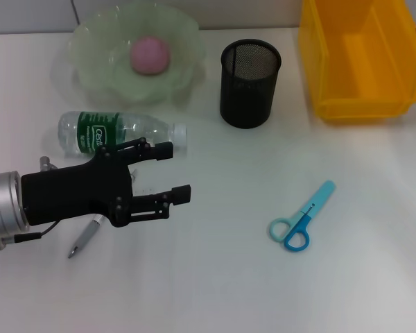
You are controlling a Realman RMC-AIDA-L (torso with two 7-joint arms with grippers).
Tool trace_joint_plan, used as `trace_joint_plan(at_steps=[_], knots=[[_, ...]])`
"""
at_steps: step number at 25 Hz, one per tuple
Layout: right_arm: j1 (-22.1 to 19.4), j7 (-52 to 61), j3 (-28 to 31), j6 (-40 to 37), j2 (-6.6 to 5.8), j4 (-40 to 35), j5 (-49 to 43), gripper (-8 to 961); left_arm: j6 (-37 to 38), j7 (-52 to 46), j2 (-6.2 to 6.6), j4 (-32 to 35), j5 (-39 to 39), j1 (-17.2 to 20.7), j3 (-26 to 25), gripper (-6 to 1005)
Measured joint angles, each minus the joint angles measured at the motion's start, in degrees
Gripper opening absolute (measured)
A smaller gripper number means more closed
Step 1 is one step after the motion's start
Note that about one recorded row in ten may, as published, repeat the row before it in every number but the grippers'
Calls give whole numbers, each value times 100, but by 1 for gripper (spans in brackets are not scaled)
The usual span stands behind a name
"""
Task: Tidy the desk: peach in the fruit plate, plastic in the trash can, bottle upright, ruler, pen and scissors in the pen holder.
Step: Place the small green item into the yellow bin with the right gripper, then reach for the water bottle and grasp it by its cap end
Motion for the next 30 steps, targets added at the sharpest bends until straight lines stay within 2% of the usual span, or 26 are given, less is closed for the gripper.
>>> trace_joint_plan(at_steps=[9,12,16,22,30], knots=[[249,17,-4,769,12,-9,-26,16,-14,0,-1,10,-6,0,0,800],[416,-13,-22,876,12,3,-403,16,-15,0,-1,17,-11,-5,0,800],[567,-29,-21,974,23,21,-668,143,-24,0,-1,22,-20,-38,0,800],[583,-35,-9,978,29,18,-647,338,-54,0,0,7,-7,-60,0,800],[514,90,48,690,40,-9,-566,398,-102,0,0,2,-5,-62,0,799]])
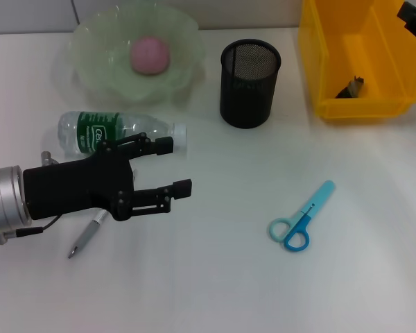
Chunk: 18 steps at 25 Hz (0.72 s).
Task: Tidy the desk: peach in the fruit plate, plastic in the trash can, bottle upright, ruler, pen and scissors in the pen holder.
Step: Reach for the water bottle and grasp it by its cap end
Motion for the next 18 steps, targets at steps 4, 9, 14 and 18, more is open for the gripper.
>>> trace_joint_plan(at_steps=[4,9,14,18], knots=[[-116,272,-6,-680,-22,-92,89,421,-9,0,0,2,2,-3,0,799],[-309,503,-54,-1187,-15,-424,-46,420,-9,0,0,13,5,-9,0,799],[-421,508,-56,-1657,-19,-536,-415,597,-37,0,0,4,6,-18,0,799],[-428,516,-56,-2340,-40,-791,-1087,696,-63,0,0,0,6,-18,1,799]])
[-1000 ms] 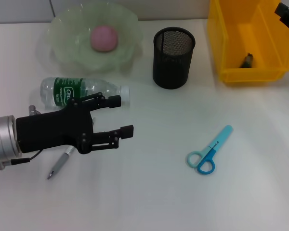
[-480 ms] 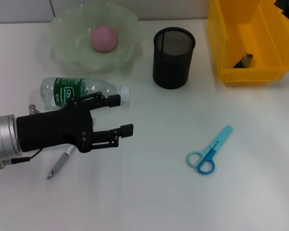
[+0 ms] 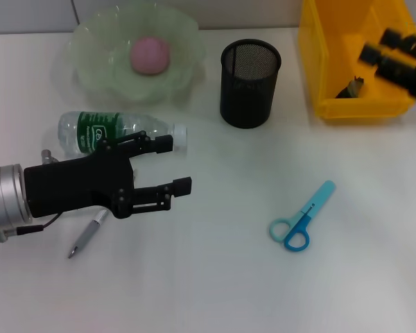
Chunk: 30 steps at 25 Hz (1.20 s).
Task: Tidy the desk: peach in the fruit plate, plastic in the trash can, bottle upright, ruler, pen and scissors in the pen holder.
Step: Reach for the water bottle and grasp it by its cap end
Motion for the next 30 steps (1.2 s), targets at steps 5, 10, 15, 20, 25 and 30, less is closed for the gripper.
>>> trace_joint_plan(at_steps=[5,10,15,20,25,30], knots=[[61,349,0,-761,22,-483,-801,697,-4,0,0,-2,0,-6,0,800],[238,1057,1,-1477,-19,-1594,-2011,695,16,0,12,-2,-1,-8,0,799],[626,1967,-82,-2170,-3,-3025,-3273,695,31,-8,6,-1,-1,-9,0,800],[805,2133,-542,-2488,0,-3741,-3605,696,46,-11,-29,-1,-2,4,0,799],[839,2148,-1158,-2576,19,-4375,-4012,696,184,-76,-20,-2,-43,54,-20,799],[1053,2130,-2009,-2725,22,-4912,-4840,696,280,-85,-48,-5,-50,92,-98,800]])
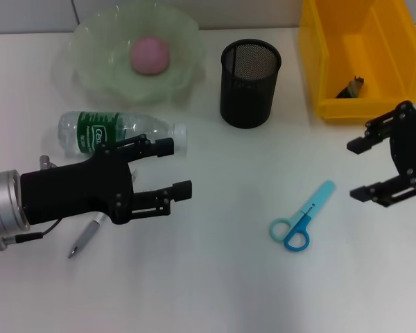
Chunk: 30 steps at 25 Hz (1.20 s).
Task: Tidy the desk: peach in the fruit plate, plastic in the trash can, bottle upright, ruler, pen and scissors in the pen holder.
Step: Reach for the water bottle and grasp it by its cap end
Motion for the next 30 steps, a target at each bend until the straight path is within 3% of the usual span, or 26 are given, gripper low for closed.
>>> trace_joint_plan(at_steps=[5,15,19,24,30], knots=[[261,-307,-652,-111,1,-195,-691,696,80,-11,-35,-180,-116,-27,-24,800],[377,-1113,-1638,10,11,-205,-1181,695,123,42,-34,-541,-482,-45,-33,799],[415,-1733,-1897,216,18,74,-1198,695,101,80,-47,-653,-547,-106,-25,799],[857,-2244,-2177,501,12,1009,-1239,695,92,80,-61,-705,-549,-176,-2,800],[942,-2618,-2671,1052,19,1469,-1444,696,70,80,-67,-900,-604,-292,-34,800]])
